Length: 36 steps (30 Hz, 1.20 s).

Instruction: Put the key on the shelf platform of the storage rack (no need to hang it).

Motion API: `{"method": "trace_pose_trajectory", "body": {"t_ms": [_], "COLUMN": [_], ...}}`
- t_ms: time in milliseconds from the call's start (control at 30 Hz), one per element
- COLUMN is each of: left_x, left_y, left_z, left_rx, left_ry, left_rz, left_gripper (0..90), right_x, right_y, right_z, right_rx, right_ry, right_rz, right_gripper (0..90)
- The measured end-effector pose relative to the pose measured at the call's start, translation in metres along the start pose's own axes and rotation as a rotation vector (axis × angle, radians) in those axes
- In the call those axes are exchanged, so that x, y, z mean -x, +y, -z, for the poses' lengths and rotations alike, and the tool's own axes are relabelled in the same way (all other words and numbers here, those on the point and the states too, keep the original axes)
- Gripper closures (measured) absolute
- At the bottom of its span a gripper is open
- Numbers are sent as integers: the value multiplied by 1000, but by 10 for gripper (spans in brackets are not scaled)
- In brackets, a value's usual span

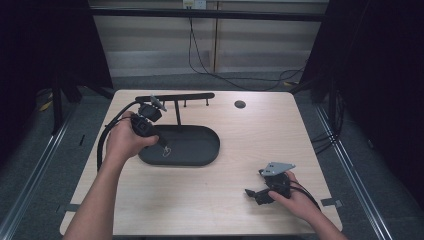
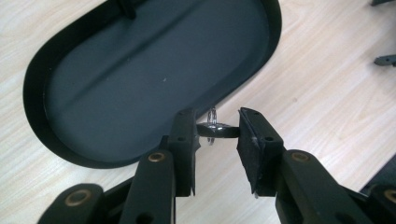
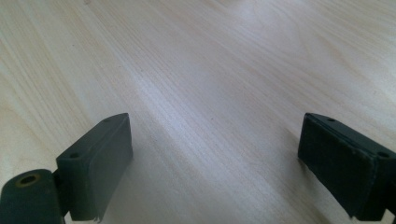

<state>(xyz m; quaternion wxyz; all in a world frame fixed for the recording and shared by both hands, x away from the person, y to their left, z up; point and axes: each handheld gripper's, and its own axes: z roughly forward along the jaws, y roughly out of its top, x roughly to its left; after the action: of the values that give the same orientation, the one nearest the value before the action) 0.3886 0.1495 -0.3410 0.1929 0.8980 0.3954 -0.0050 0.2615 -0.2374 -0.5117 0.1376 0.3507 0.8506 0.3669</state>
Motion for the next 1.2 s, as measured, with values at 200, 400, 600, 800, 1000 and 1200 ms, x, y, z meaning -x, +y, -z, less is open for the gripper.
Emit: {"method": "trace_pose_trajectory", "body": {"t_ms": [200,400,600,800,1000,1200], "left_x": [-3,-5,-6,-6,-7,-8], "left_y": [4,8,12,15,19,21], "left_z": [-5,-10,-15,-23,-31,-38], "left_rx": [9,18,39,35,37,42], "left_ry": [7,12,24,28,32,42], "left_rz": [12,16,20,32,37,28], "left_gripper": [676,676,676,676,676,676], "right_x": [0,0,0,0,0,0], "right_y": [0,0,0,0,0,0], "right_z": [0,0,0,0,0,0], "right_rx": [0,0,0,0,0,0], "right_ry": [0,0,0,0,0,0], "right_rz": [0,0,0,0,0,0], "right_gripper": [95,95,96,96,95,96]}}
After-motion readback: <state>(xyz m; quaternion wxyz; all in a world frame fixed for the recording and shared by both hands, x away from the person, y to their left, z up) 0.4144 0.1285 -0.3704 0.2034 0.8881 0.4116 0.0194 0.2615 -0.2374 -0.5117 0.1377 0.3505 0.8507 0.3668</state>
